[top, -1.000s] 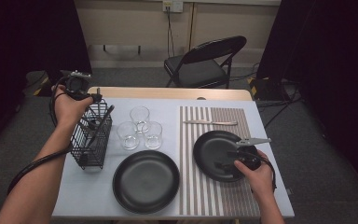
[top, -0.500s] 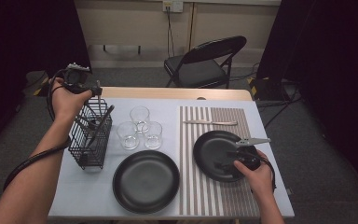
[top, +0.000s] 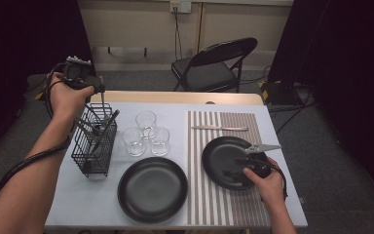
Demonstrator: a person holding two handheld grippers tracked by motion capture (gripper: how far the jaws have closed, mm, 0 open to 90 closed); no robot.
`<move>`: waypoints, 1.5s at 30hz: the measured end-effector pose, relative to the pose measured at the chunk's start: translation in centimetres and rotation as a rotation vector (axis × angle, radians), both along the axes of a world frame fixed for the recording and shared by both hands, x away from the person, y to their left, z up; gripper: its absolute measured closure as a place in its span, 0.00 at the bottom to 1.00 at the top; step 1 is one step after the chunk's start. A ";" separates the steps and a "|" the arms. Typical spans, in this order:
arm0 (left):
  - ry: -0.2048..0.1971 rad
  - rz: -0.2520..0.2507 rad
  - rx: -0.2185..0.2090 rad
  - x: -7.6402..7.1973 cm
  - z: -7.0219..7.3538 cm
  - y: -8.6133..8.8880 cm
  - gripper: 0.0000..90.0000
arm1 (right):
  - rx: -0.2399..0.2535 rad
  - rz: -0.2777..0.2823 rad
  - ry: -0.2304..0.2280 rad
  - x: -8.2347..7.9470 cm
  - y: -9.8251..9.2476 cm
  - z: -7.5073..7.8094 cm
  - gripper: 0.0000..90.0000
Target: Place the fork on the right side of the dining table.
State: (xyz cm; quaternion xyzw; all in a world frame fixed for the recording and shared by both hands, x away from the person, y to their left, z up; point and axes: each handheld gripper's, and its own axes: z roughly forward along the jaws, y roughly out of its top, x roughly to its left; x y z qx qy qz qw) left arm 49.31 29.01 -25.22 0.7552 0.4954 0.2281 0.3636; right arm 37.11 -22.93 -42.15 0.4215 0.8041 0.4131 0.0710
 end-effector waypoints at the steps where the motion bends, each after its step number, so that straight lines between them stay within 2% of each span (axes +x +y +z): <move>1: -0.001 -0.001 0.003 0.0 0.2 0.0 0.97 | -0.001 -0.003 -0.001 0.0 0.0 0.0 0.24; 8: -0.012 -0.003 0.023 0.1 1.5 -0.3 0.97 | 0.001 -0.003 -0.001 0.0 -0.1 0.0 0.24; 15: -0.029 -0.009 0.025 0.1 2.8 -0.7 0.97 | 0.002 -0.004 -0.004 0.0 -0.1 0.1 0.24; 17: -0.032 -0.011 0.009 0.1 3.1 -0.9 0.97 | 0.001 -0.003 -0.002 0.0 -0.1 0.0 0.24; 25: -0.053 -0.025 0.019 0.0 4.5 -1.6 0.97 | -0.001 -0.005 0.000 0.0 0.0 0.0 0.24; 45: -0.075 -0.079 -0.010 0.2 5.4 -4.6 0.97 | -0.003 0.002 -0.011 0.0 0.1 0.2 0.24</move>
